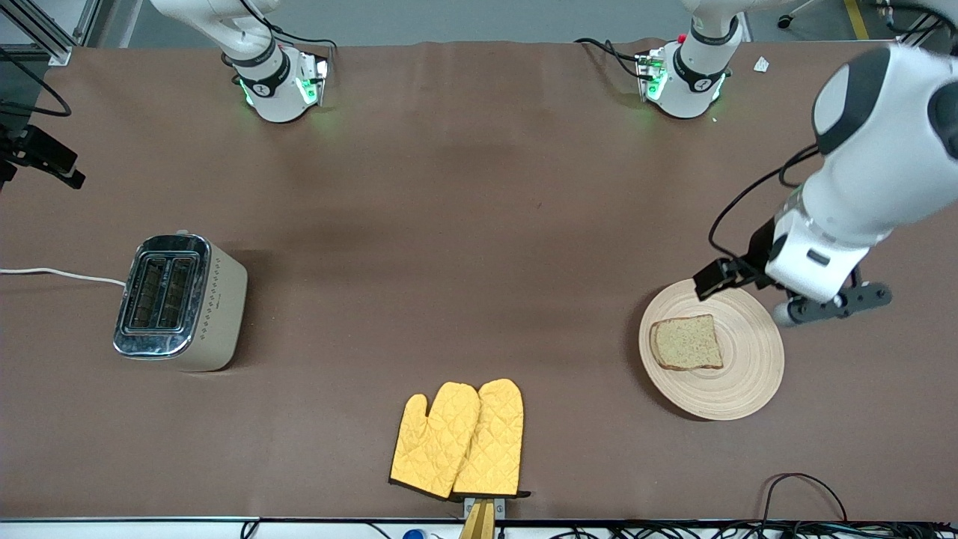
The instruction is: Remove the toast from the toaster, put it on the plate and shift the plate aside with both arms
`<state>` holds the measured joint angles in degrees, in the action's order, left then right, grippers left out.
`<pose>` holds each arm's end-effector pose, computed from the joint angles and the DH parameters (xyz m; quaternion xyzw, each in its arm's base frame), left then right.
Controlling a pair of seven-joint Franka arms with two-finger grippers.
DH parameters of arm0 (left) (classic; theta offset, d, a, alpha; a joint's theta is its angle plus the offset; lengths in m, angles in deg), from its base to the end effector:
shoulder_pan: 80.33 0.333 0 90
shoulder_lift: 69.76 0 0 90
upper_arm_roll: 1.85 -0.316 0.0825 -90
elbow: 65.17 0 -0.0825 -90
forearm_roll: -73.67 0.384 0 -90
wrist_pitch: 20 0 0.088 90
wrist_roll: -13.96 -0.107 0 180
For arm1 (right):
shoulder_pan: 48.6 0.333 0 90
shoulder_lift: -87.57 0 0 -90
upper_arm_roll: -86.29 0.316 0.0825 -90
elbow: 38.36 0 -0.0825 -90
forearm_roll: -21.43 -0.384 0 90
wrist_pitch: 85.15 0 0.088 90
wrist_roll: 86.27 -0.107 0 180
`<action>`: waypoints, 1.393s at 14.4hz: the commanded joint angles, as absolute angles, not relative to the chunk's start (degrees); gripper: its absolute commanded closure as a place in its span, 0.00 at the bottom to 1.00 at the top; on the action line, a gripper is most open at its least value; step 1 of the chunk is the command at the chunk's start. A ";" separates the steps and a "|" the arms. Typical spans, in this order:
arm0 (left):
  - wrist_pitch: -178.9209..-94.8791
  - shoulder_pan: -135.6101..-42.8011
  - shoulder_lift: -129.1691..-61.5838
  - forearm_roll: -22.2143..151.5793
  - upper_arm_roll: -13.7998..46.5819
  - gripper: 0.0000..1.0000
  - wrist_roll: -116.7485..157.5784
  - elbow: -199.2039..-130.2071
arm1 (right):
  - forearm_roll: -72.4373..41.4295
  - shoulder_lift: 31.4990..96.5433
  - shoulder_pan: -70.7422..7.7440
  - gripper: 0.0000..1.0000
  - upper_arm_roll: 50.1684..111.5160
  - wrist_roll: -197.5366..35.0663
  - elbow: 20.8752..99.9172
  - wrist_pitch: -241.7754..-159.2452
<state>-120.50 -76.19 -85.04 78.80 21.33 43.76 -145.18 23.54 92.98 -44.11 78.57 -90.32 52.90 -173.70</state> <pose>0.6231 -0.1710 0.5758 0.9937 0.0972 0.0480 0.0296 0.5213 -0.0373 0.6623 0.9976 -0.0642 0.0232 0.0119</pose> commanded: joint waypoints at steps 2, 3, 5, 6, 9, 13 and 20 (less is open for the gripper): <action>-116.09 -80.68 -71.88 79.48 13.02 0.00 35.10 -153.67 | 23.01 93.64 -45.17 0.00 79.35 -89.61 53.40 -173.22; -113.45 -80.94 -70.12 79.39 11.35 0.00 31.40 -153.85 | 23.01 93.64 -45.08 0.00 79.35 -89.69 53.31 -173.13; -108.97 -81.30 -67.75 78.86 8.37 0.00 25.95 -153.85 | 23.10 93.72 -45.08 0.00 79.52 -89.70 52.78 -173.04; -107.47 -81.30 -66.69 78.60 7.74 0.00 23.39 -153.94 | 23.19 93.73 -44.91 0.00 79.61 -89.69 51.82 -172.96; -105.96 -81.39 -63.61 76.76 5.28 0.00 17.14 -156.74 | 23.19 93.64 -45.08 0.00 79.52 -89.52 51.29 -172.00; -105.61 -82.88 -62.19 74.38 2.64 0.00 16.95 -158.60 | 23.10 93.90 -45.26 0.00 79.17 -89.78 51.20 -170.41; -104.56 -82.97 -64.66 73.67 3.25 0.00 17.92 -154.56 | 22.75 93.46 -45.44 0.00 79.26 -89.96 50.76 -171.20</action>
<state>-105.79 -82.28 -64.20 73.78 3.32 17.57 -156.79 23.51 93.03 -44.48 78.59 -90.29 50.59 -171.20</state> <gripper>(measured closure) 0.000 0.000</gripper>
